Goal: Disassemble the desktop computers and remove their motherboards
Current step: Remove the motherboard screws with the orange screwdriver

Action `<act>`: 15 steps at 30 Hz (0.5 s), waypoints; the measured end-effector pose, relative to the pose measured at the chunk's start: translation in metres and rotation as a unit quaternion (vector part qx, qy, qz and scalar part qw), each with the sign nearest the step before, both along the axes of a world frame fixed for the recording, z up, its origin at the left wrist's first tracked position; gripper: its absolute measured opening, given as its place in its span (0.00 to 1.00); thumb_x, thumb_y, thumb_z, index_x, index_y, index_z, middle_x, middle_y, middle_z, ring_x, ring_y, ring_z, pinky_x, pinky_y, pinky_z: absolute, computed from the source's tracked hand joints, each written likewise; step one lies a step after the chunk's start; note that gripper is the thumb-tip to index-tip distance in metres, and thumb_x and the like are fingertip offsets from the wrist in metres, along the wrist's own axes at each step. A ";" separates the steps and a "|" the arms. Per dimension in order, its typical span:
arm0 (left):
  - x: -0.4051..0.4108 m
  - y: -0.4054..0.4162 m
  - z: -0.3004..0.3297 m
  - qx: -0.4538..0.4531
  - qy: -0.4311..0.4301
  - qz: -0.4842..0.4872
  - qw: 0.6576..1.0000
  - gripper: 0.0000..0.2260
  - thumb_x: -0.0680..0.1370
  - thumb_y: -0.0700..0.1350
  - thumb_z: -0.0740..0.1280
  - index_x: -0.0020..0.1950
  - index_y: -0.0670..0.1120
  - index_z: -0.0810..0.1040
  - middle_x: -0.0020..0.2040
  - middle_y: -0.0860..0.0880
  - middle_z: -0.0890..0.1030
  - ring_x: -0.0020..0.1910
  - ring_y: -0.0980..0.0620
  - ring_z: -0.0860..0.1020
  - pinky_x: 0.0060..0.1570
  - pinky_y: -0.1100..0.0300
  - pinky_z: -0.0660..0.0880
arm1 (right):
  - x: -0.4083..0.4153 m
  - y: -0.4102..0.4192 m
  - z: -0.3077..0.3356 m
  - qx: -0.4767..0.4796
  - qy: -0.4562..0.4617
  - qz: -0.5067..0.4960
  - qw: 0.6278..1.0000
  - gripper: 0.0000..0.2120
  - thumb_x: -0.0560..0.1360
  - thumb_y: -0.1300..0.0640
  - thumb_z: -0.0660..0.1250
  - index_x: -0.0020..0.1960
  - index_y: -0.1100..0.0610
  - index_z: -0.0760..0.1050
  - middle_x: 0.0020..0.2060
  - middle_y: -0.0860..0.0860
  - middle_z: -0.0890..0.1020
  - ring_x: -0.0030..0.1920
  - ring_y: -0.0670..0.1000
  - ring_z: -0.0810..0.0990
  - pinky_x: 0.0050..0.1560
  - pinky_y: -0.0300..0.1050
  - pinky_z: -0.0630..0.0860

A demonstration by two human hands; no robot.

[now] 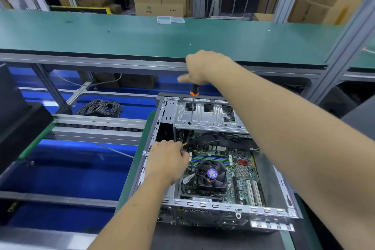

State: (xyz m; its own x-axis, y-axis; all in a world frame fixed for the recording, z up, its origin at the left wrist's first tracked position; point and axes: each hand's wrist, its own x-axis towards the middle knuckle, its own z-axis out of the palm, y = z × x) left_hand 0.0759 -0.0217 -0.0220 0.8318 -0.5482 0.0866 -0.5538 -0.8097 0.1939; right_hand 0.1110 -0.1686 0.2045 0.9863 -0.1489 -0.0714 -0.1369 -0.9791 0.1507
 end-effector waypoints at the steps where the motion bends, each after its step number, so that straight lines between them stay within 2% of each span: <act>1: 0.000 0.000 0.000 0.001 -0.001 0.000 1.000 0.12 0.78 0.51 0.54 0.37 0.51 0.70 0.35 0.53 0.72 0.40 0.50 0.71 0.55 0.53 0.69 | 0.001 0.002 -0.003 0.004 -0.022 0.001 1.000 0.15 0.82 0.45 0.61 0.52 0.58 0.70 0.47 0.56 0.73 0.44 0.59 0.72 0.43 0.48 0.70; 3: 0.000 0.000 0.000 -0.003 -0.001 -0.001 1.000 0.12 0.78 0.51 0.54 0.36 0.51 0.68 0.34 0.53 0.72 0.39 0.50 0.70 0.55 0.53 0.69 | 0.006 0.006 -0.005 0.024 -0.021 0.045 0.998 0.10 0.81 0.52 0.62 0.50 0.60 0.72 0.49 0.56 0.78 0.47 0.60 0.75 0.45 0.50 0.73; 5: -0.001 0.000 0.001 -0.008 0.001 -0.001 1.000 0.12 0.78 0.51 0.54 0.36 0.51 0.68 0.34 0.53 0.72 0.39 0.51 0.70 0.54 0.53 0.69 | 0.005 0.003 0.001 0.058 0.013 0.060 0.996 0.06 0.78 0.58 0.66 0.53 0.59 0.77 0.51 0.55 0.81 0.48 0.59 0.79 0.45 0.49 0.77; 6: -0.001 0.000 0.001 -0.010 0.001 -0.001 1.000 0.12 0.78 0.51 0.54 0.36 0.51 0.68 0.34 0.53 0.72 0.39 0.51 0.70 0.54 0.54 0.69 | 0.002 0.001 0.005 0.071 0.030 0.054 0.996 0.08 0.77 0.57 0.68 0.55 0.57 0.76 0.51 0.54 0.81 0.45 0.56 0.80 0.42 0.48 0.76; 8: -0.001 0.001 0.000 -0.010 0.000 0.000 1.000 0.12 0.78 0.51 0.54 0.36 0.51 0.68 0.34 0.53 0.71 0.39 0.51 0.70 0.54 0.54 0.69 | 0.000 -0.003 0.005 0.036 0.028 0.005 0.999 0.15 0.78 0.47 0.69 0.58 0.57 0.73 0.51 0.53 0.77 0.42 0.54 0.77 0.38 0.46 0.72; 10: 0.000 0.000 0.000 -0.008 0.001 0.000 1.000 0.12 0.78 0.51 0.54 0.36 0.51 0.68 0.34 0.53 0.71 0.39 0.51 0.70 0.54 0.54 0.68 | 0.001 0.004 -0.002 -0.016 -0.003 -0.029 0.999 0.17 0.80 0.42 0.63 0.57 0.56 0.73 0.50 0.54 0.74 0.50 0.59 0.75 0.44 0.49 0.70; 13: 0.000 0.000 0.001 -0.007 0.004 0.001 1.000 0.12 0.78 0.51 0.54 0.36 0.51 0.68 0.34 0.53 0.71 0.39 0.51 0.70 0.55 0.54 0.68 | 0.009 0.015 -0.004 -0.003 -0.001 0.028 1.000 0.08 0.80 0.57 0.64 0.56 0.60 0.74 0.55 0.56 0.79 0.50 0.60 0.76 0.45 0.49 0.72; 15: 0.000 0.000 0.001 -0.008 0.003 0.000 1.000 0.12 0.78 0.51 0.54 0.36 0.51 0.68 0.34 0.53 0.71 0.39 0.51 0.70 0.55 0.54 0.68 | 0.005 0.008 0.006 0.045 0.028 0.043 0.998 0.10 0.76 0.62 0.65 0.58 0.60 0.76 0.54 0.57 0.80 0.48 0.58 0.78 0.43 0.48 0.73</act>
